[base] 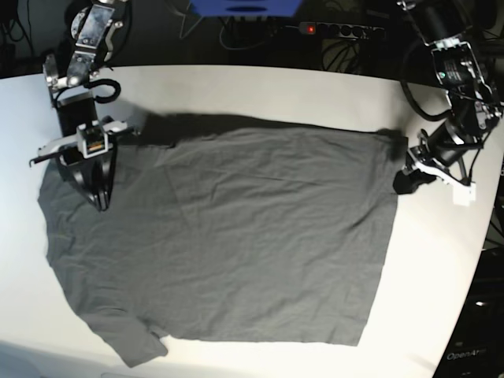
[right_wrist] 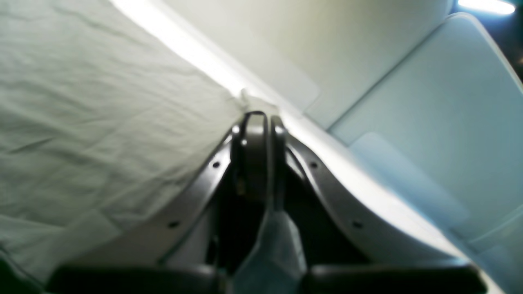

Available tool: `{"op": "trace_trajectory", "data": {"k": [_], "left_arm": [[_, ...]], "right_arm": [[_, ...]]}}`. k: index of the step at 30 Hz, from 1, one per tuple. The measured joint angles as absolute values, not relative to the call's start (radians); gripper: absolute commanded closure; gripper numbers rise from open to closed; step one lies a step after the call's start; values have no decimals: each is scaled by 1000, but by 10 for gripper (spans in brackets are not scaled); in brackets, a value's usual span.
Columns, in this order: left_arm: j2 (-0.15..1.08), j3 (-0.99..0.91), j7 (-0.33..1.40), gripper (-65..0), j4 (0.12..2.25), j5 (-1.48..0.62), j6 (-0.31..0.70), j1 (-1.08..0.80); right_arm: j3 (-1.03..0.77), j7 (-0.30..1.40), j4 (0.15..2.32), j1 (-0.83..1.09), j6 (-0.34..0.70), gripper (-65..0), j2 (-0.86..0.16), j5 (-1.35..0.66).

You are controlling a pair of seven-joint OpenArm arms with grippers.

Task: Fold the T-shirt properly
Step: 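Lift the grey shirt's edge slightly with both grippers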

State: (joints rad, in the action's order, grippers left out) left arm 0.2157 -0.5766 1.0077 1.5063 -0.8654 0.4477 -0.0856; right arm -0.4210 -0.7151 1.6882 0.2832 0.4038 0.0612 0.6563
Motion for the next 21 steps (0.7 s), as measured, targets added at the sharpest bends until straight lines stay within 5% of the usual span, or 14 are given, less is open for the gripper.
{"op": "trace_trajectory", "data": {"k": [9, 17, 21], "left_arm": [[213, -579, 1060, -42, 1504, -858, 448, 20], [224, -577, 1139, -50, 1501, -857, 354, -91], [286, -581, 1149, -170, 1499, -847, 352, -169]], "right_arm": [[-435, -710, 1625, 187, 407, -13, 30, 701], [-432, -689, 1619, 198, 405, -13, 34, 701], [-432, -688, 1619, 200, 404, -13, 45, 700]]}}
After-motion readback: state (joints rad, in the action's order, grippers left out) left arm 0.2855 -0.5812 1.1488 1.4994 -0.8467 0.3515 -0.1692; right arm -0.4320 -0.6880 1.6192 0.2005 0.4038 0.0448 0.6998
